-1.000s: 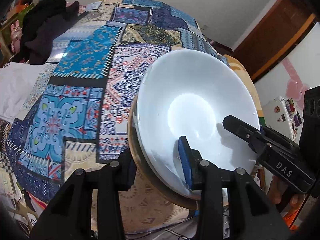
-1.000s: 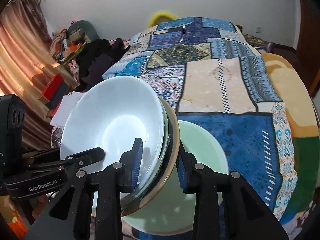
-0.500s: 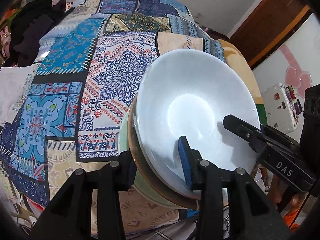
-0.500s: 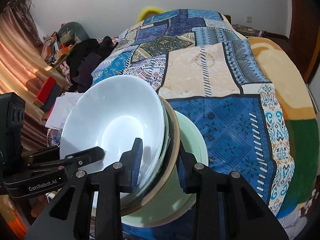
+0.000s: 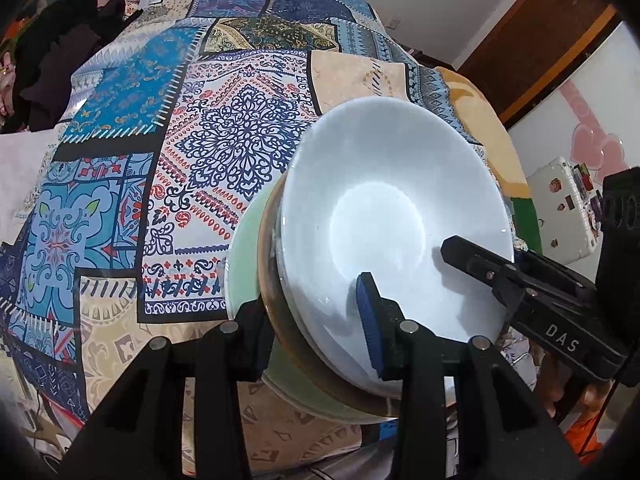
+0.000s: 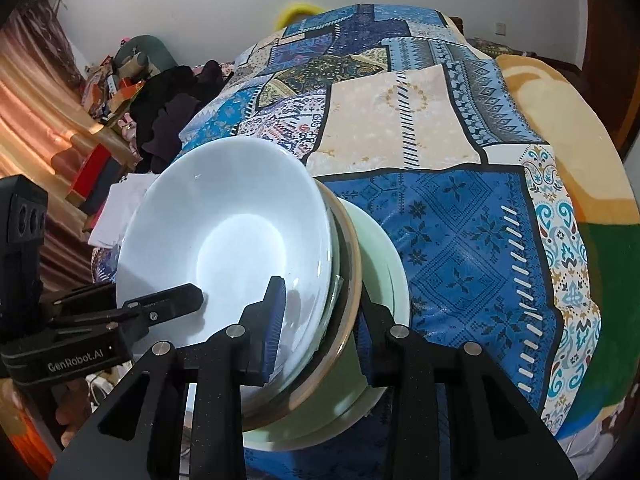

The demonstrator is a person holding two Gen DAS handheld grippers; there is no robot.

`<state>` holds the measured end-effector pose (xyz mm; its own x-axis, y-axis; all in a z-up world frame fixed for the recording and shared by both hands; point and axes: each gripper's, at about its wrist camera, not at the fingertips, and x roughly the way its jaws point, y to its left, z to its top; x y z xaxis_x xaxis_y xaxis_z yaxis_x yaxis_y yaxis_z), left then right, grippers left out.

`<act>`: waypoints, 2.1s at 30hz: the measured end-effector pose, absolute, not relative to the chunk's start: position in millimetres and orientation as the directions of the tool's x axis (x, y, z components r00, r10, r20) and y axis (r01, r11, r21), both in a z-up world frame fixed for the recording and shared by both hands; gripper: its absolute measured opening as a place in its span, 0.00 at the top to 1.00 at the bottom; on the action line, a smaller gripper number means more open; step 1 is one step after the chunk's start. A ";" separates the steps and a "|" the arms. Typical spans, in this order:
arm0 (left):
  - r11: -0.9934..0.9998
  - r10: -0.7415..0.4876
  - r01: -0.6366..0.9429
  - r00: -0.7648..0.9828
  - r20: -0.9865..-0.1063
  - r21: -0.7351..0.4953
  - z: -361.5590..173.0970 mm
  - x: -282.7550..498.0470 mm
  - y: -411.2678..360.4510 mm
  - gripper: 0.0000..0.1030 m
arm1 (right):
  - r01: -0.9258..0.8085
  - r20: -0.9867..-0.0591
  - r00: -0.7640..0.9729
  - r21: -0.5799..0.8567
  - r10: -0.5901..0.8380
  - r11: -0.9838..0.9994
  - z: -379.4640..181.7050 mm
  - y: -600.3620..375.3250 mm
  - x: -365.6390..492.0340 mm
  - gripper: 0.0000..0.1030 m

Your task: Organize plates and bowls

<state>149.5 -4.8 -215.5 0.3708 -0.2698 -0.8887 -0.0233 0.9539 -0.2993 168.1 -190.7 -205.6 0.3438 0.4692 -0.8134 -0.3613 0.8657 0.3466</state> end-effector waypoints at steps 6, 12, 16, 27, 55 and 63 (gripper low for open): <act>0.959 -0.248 -0.030 0.398 -0.883 -0.282 -209.1 146.1 -1.6 0.63 | -0.364 -0.810 0.357 0.337 0.465 0.868 -200.8 -192.4 165.6 0.69; 0.966 -0.214 -0.030 0.453 -0.865 -0.255 -184.7 138.7 5.5 0.63 | -0.367 -0.777 0.425 0.321 0.464 0.873 -171.5 -203.2 159.4 0.66; 0.973 -0.191 -0.006 0.534 -0.824 -0.230 -152.1 129.0 7.0 0.62 | -0.392 -0.717 0.509 0.299 0.476 0.870 -136.7 -210.7 148.3 0.64; 0.985 -0.150 0.073 0.810 -0.567 -0.156 -47.7 75.4 -6.2 0.42 | -0.466 -0.507 0.693 0.226 0.511 0.856 -54.6 -217.0 106.3 0.52; 0.993 -0.083 0.050 0.944 -0.319 -0.110 -6.7 2.9 -10.8 0.00 | -0.494 -0.288 0.810 0.136 0.511 0.859 -27.2 -215.9 56.7 0.01; 0.993 -0.085 0.052 0.944 -0.319 -0.110 -7.2 2.0 -10.6 0.00 | -0.493 -0.290 0.809 0.140 0.512 0.859 -27.2 -216.7 54.3 0.01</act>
